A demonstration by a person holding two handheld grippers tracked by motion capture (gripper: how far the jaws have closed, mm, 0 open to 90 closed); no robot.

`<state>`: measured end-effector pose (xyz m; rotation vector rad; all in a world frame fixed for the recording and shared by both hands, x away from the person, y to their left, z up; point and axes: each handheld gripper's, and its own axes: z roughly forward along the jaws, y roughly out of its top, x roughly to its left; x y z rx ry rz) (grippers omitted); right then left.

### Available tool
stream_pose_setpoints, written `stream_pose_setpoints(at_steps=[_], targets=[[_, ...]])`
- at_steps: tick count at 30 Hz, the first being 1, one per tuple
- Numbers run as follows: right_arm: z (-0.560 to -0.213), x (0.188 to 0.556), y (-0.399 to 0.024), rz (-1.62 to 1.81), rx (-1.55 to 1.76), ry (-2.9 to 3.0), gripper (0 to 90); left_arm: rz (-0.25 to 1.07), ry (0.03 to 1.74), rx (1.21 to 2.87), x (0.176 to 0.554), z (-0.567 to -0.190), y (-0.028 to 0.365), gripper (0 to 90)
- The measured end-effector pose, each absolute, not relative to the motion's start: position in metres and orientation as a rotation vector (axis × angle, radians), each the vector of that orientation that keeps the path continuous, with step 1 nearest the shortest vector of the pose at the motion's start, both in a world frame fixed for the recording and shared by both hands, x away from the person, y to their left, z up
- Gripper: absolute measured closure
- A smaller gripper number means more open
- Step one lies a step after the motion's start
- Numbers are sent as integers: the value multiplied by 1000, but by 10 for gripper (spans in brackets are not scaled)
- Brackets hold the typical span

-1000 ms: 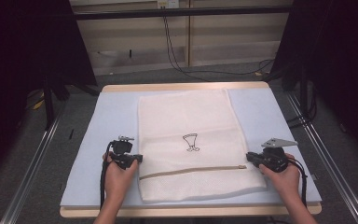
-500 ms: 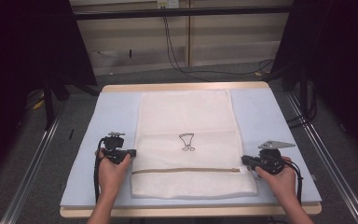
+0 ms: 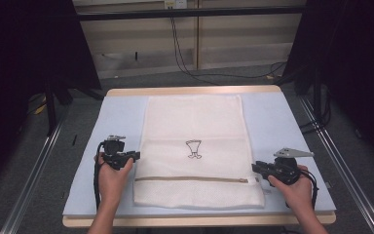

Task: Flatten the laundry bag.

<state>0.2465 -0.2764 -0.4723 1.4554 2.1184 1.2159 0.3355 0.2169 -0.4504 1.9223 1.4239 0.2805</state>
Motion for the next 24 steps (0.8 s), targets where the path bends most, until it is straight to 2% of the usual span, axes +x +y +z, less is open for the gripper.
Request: stream_pose_setpoints(at_steps=[8,11,15,17,24], targets=[[-472,245,-274,1216,1408,2138,717,265,1396,1966,334,-450,212,558],[-472,245,-272,1209,1392,2156,761,252,1378,1964,334,-447,207,487],[-471,244,-273,1201,1361,2176,869,235,1347,1963,334,-446,198,402],[-471,243,-274,1221,1353,2182,900,206,1322,1963,333,-443,195,390],[-468,238,-274,1214,1293,2217,900,146,1221,1977,325,-429,175,344]])
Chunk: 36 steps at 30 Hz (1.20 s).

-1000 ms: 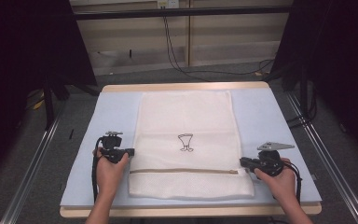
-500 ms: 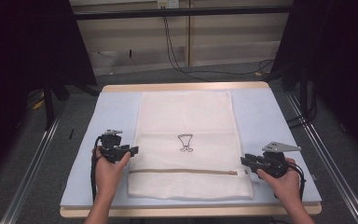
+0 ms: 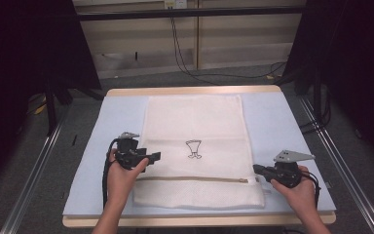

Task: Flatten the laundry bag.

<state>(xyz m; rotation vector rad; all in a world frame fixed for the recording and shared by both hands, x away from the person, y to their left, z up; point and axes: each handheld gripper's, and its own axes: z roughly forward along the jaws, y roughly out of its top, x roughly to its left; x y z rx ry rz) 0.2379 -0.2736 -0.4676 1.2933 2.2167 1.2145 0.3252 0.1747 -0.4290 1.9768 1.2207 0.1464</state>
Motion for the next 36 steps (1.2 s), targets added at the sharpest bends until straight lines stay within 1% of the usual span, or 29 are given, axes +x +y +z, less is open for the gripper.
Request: stream_pose_setpoints(at_steps=[6,14,17,28,36], targets=[[-468,237,-275,1218,1288,2217,900,101,1169,1995,324,-426,158,331],[-467,237,-274,1227,1274,2222,900,31,1094,2017,319,-422,136,280],[-469,237,-274,1225,1259,2230,900,-10,1075,2035,319,-423,127,280],[-467,236,-272,1236,1253,2237,900,-85,994,2071,314,-424,98,273],[-464,233,-272,1222,1250,2244,900,-145,927,2063,311,-428,75,274]])
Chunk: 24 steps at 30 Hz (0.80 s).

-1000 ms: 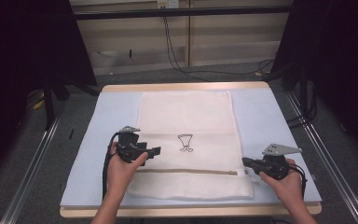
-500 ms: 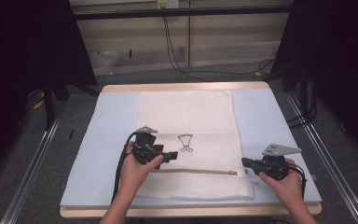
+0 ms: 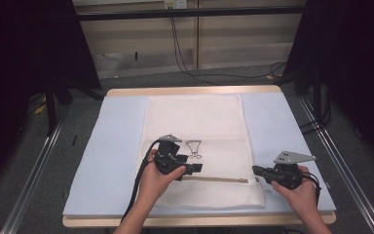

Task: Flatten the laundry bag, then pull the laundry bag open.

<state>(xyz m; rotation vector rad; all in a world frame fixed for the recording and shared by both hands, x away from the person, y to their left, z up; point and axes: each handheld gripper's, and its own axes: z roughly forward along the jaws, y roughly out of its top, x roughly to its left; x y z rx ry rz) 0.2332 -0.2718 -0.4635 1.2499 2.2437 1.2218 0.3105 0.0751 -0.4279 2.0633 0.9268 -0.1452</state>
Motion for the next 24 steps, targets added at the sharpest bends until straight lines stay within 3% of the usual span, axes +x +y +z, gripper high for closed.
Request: stream_pose_setpoints(at_steps=[12,24], targets=[[-462,230,-276,1214,1264,2238,900,-187,861,2072,307,-430,39,306],[-462,230,-274,1221,1243,2248,900,-198,874,2093,302,-430,16,413]])
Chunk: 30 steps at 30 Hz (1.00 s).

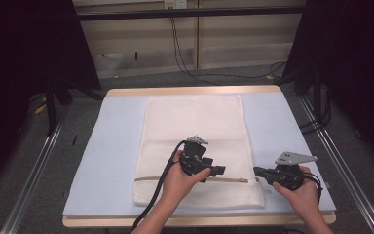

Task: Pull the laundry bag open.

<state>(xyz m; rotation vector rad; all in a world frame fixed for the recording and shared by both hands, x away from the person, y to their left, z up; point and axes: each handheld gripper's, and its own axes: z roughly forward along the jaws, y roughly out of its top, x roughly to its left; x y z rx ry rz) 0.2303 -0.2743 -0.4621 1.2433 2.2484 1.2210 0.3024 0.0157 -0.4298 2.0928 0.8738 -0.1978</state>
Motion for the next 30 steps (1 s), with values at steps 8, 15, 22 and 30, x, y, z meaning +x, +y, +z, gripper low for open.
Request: stream_pose_setpoints(at_steps=[8,15,22,30], targets=[[-464,229,-274,1213,1225,2268,900,-304,923,2133,301,-437,-2,526],[-468,226,-272,1196,1221,2293,900,-385,945,2179,303,-447,-22,602],[-475,226,-268,1162,1213,2333,900,-429,972,2196,304,-455,-37,624],[-477,225,-267,1157,1210,2344,900,-479,1038,2197,307,-464,-50,665]])
